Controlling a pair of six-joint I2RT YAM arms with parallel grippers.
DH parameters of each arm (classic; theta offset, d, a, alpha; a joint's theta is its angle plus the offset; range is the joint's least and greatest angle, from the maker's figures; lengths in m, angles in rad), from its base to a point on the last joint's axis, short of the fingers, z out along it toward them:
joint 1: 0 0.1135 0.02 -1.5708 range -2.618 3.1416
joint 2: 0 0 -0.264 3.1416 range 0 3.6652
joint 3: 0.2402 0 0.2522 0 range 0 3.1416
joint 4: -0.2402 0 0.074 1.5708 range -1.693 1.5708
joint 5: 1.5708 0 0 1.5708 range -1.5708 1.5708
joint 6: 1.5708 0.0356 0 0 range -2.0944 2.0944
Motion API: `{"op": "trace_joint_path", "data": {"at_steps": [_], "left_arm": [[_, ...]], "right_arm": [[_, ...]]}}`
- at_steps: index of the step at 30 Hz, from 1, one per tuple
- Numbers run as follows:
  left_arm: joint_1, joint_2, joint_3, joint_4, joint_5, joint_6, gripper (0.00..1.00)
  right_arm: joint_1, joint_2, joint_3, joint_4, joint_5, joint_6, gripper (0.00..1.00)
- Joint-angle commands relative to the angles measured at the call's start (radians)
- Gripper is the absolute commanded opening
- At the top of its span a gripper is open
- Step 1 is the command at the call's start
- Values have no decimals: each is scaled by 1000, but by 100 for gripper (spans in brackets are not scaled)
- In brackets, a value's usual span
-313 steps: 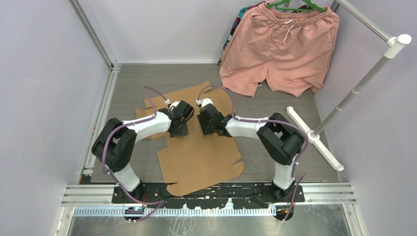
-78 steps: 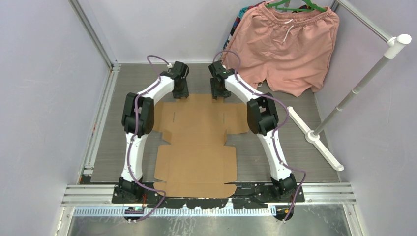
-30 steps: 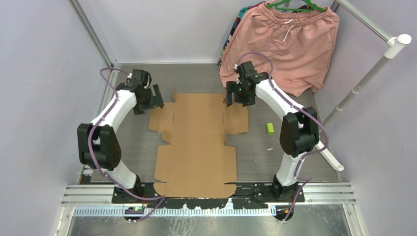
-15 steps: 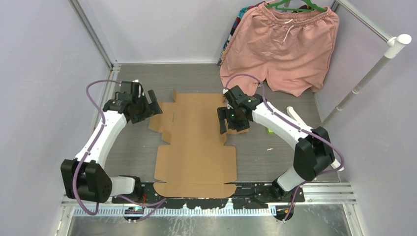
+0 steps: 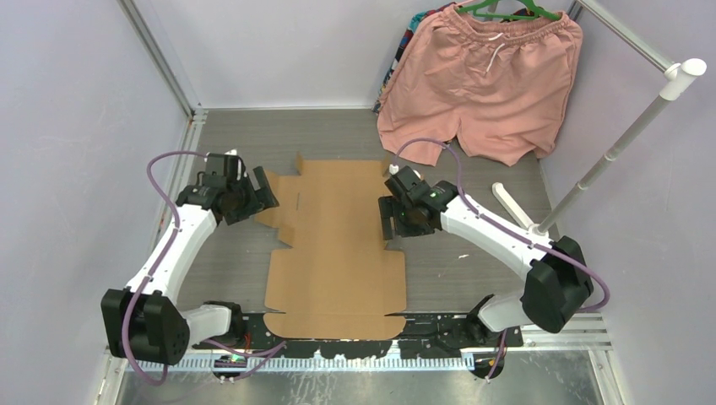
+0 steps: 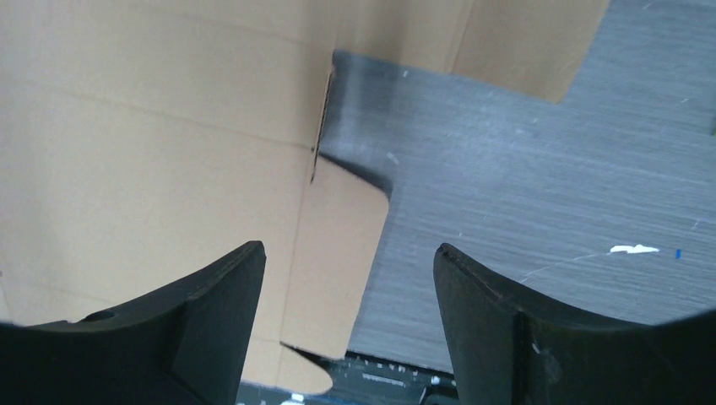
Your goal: Fold the paper box
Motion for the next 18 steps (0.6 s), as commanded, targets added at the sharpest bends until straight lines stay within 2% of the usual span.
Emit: {"op": "trace_joint_path", "data": {"at_steps": [1, 10, 16, 18], "left_arm": [[-4, -6, -5, 75, -69, -18, 90], [63, 183, 104, 117, -70, -39, 91], [158, 243, 136, 131, -34, -41, 92], [194, 253, 147, 133, -12, -38, 92]], "right_arm": [[-35, 6, 35, 102, 122, 49, 78], [-289, 95, 114, 183, -5, 17, 77], [-387, 140, 161, 194, -60, -2, 77], [-395, 159, 180, 195, -122, -15, 76]]}}
